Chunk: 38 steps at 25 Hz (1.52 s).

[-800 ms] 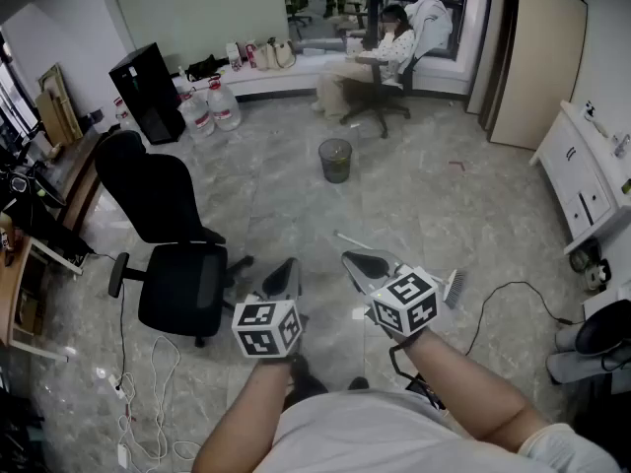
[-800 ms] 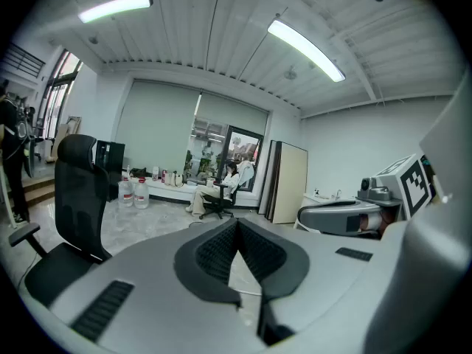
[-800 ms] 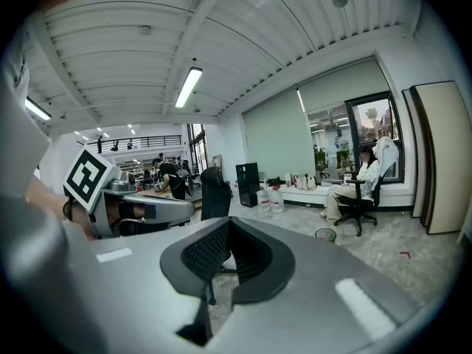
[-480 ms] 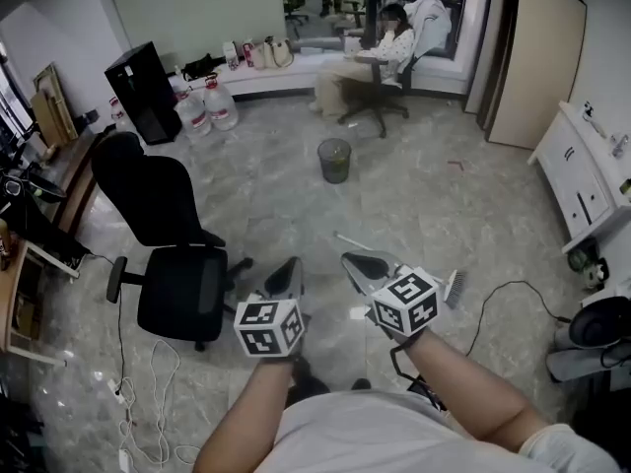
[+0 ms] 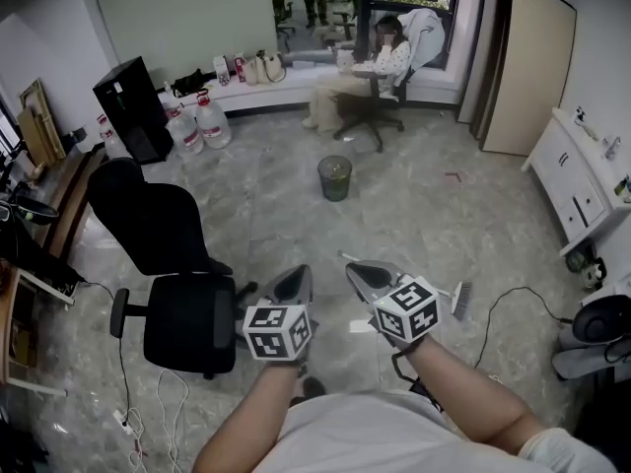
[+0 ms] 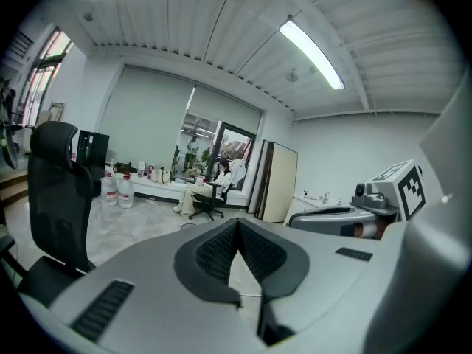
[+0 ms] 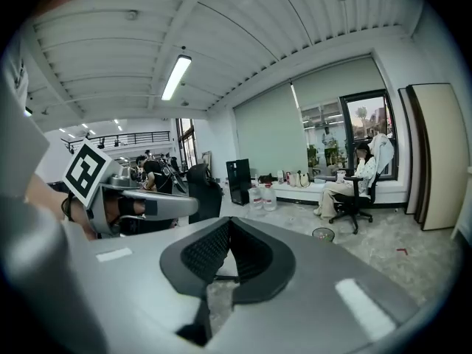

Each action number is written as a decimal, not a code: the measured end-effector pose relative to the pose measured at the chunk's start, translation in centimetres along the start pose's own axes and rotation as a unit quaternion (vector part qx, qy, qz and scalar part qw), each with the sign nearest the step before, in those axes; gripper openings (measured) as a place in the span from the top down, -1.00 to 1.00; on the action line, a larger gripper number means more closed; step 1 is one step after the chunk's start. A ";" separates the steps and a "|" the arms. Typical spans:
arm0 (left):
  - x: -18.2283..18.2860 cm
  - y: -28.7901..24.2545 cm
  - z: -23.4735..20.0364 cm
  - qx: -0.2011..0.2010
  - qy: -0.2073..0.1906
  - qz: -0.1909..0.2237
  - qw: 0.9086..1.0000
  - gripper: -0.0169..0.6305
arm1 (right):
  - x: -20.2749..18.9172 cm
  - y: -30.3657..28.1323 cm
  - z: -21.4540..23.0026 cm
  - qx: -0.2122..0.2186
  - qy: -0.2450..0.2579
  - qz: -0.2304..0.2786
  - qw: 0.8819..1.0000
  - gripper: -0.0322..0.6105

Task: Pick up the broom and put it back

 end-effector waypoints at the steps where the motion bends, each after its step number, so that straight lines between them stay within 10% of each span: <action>1: 0.5 -0.4 -0.7 -0.007 -0.001 -0.001 1.000 0.93 | 0.2 -0.7 0.0 -0.006 -0.001 -0.001 1.000 0.89; 11: 2.6 -6.6 -6.6 -0.023 0.002 -0.022 0.999 0.93 | 1.5 -8.4 3.5 -0.016 -0.007 -0.017 1.000 0.89; 30: 5.8 -40.1 -16.8 0.135 0.074 -0.073 0.985 0.93 | 0.1 -32.3 34.8 0.148 -0.021 -0.131 0.980 0.88; 38: -3.7 -47.3 -24.9 0.172 0.098 -0.148 0.969 0.93 | -9.7 -42.3 40.4 0.163 -0.012 -0.212 0.964 0.88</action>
Point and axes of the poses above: the fingertips, and each gripper's own axes: y backward along the fingers, z to its right, x out of its top, the point moved 6 cm from there along y, backward along the fingers, and after that the axes turned 1 degree about y, right-handed, at the moved point
